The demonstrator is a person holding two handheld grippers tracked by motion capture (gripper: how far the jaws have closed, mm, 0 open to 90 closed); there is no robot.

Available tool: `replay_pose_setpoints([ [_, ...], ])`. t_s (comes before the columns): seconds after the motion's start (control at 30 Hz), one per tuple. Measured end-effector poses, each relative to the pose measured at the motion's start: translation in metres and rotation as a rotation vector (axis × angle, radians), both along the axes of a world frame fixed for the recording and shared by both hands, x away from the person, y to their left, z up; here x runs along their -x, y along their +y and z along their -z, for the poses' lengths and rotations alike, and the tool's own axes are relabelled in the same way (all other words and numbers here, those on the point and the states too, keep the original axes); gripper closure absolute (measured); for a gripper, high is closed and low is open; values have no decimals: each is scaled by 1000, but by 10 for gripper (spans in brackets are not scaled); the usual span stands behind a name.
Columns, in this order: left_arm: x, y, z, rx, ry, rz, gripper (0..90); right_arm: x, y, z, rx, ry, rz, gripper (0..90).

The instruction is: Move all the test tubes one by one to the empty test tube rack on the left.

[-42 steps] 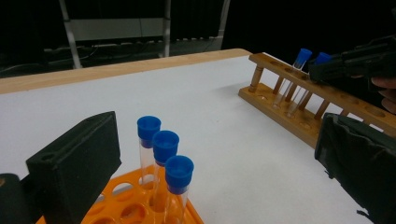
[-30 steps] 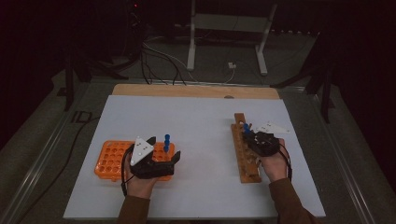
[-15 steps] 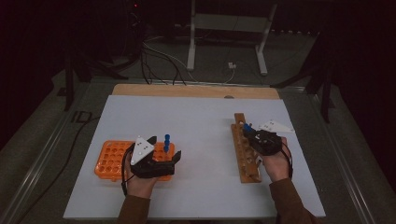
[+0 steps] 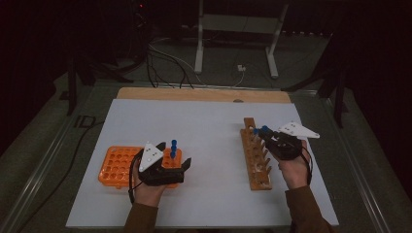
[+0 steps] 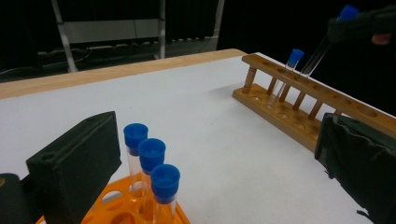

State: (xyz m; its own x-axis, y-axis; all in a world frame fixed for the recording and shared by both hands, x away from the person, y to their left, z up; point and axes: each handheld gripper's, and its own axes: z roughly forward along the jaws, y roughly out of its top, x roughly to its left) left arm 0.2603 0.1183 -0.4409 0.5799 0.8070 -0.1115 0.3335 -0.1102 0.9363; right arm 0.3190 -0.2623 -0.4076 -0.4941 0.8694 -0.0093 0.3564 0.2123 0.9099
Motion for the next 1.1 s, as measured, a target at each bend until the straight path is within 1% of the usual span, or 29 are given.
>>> replay_pose_setpoints([
  [0.13, 0, -1, -1, -1, -3, 1, 9, 6, 2, -10, -4, -31, -14, 774],
  [0.27, 0, -1, -2, 2, -9, 2, 9, 9, 7, -12, -3, -33, -39, 774],
  [0.33, 0, -2, -2, 0, -14, 3, 9, 9, 11, -11, -10, -27, -57, 774],
  [0.4, 0, -4, -3, -7, -17, 5, 9, 10, 15, -9, 0, -22, -72, 774],
  [0.5, 1, -6, -4, -16, -21, 14, 9, 9, 18, -6, -11, 0, -99, 774],
  [0.63, 2, -11, -4, -30, -27, 27, 9, 10, 22, -4, -8, 15, -126, 773],
  [0.73, 3, -15, -5, -41, -36, 30, 9, 11, 24, -3, -20, 28, -147, 773],
  [0.93, 4, -23, -7, -44, -57, 37, 13, 15, 30, 0, -29, 50, -181, 773],
  [1.1, 5, -30, -8, -45, -68, 45, 15, 18, 38, 3, -18, 59, -209, 772],
])
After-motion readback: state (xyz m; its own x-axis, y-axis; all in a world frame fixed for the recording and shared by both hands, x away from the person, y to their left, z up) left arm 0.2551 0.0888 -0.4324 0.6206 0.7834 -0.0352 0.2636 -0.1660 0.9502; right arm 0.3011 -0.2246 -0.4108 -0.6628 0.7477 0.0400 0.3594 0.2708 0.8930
